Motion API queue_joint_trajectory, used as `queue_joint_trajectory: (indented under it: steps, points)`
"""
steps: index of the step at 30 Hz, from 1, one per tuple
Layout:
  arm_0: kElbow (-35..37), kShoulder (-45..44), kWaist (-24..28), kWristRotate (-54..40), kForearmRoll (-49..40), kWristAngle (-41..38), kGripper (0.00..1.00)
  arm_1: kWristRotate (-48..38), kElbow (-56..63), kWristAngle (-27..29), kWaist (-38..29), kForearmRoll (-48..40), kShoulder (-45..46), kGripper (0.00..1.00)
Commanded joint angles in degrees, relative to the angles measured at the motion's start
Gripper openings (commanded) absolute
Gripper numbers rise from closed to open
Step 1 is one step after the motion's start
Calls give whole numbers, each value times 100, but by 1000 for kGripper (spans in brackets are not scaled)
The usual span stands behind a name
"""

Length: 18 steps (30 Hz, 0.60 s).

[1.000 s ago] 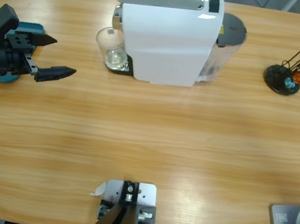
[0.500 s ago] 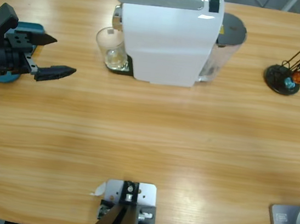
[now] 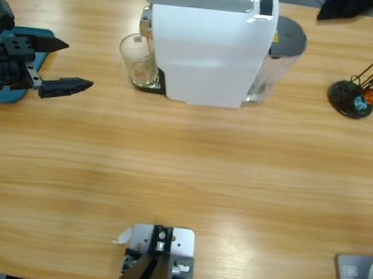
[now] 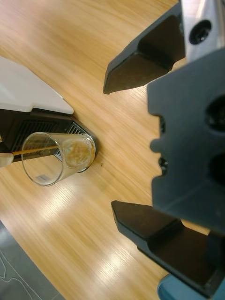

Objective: Pour coffee

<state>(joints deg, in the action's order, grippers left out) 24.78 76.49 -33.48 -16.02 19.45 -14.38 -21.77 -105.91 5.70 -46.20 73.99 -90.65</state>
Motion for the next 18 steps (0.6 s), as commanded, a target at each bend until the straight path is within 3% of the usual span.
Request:
queue_joint_trajectory:
  steps: [1,4,7,13,18]
  points:
    - [124,-312,-171,37,-280,-100,1000,679,3361,230,-153,-2633,1782,1000]
    - [120,-447,-498,46,-718,-100,1000,1182,4157,202,-154,-3419,1970,1000]
    - [241,-763,-519,80,-1115,-79,1000,1317,4393,300,-153,-3586,1893,1000]
    - [524,-730,-458,134,-1288,-64,1000,1551,6440,7,-138,-6147,2485,1000]
    - [563,-740,-320,160,-1298,-68,1000,1073,7122,-12,-73,-6223,3065,1000]
